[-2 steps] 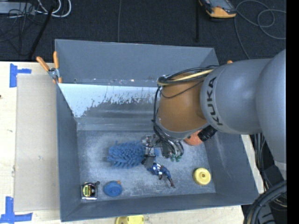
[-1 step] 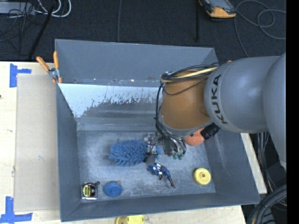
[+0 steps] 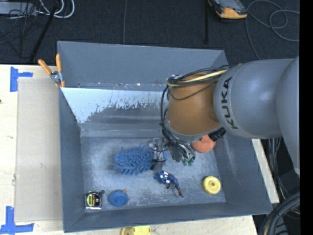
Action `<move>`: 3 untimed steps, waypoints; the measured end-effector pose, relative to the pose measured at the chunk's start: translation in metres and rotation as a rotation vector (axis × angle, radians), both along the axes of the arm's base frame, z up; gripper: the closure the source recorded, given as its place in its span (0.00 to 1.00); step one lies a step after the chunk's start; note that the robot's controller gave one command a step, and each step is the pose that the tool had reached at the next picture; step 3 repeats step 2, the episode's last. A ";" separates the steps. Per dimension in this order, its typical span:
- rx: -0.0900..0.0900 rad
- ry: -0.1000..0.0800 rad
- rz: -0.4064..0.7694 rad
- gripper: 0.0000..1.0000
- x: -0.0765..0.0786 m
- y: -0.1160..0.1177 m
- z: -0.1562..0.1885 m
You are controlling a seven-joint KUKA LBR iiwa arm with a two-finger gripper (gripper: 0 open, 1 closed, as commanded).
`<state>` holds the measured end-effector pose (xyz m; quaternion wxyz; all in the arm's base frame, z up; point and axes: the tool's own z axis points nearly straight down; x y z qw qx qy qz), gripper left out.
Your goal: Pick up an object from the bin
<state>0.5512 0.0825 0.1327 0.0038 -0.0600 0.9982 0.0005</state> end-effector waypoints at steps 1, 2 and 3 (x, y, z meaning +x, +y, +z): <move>-0.002 0.019 0.028 1.00 -0.004 -0.014 0.024; -0.003 0.011 -0.008 1.00 0.000 0.009 0.087; -0.003 0.011 -0.008 1.00 0.000 0.009 0.087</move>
Offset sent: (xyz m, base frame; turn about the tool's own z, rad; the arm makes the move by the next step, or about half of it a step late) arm 0.0004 0.0251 0.1078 -0.0024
